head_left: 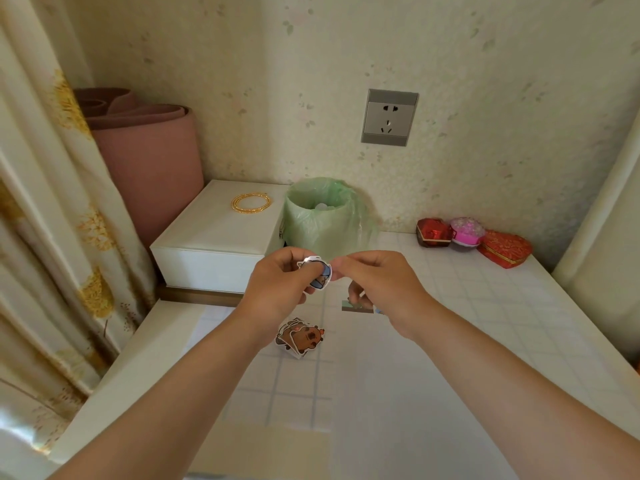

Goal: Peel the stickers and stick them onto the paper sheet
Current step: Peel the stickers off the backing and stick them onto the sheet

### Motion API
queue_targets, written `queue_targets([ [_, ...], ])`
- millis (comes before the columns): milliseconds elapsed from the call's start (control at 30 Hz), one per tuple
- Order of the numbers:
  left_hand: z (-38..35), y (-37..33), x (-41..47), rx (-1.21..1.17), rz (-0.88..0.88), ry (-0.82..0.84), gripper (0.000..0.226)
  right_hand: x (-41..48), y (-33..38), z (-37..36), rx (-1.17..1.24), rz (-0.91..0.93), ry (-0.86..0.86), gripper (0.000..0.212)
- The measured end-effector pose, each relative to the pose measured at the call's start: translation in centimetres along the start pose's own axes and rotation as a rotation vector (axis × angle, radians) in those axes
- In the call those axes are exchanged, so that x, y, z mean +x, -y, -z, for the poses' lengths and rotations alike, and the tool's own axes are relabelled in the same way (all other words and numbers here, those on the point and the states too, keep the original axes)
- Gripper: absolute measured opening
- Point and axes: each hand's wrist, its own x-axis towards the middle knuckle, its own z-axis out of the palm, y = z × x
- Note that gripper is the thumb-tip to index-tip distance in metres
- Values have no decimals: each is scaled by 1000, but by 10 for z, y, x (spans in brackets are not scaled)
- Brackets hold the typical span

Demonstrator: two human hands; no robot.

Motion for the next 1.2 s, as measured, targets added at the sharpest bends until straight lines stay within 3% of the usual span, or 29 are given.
queue_targets([
  [167, 1, 0, -1, 0, -25, 65, 5, 1, -3, 3, 90, -73, 62, 8],
  [433, 0, 1, -2, 71, -81, 37, 5, -1, -4, -2, -68, 14, -26, 8],
  [900, 5, -5, -3, 8, -68, 38, 7, 1, 1, 6, 137, -149, 103, 17],
  [1200, 3, -5, -4, 5, -80, 58, 7, -1, -2, 0, -99, 24, -2, 16],
])
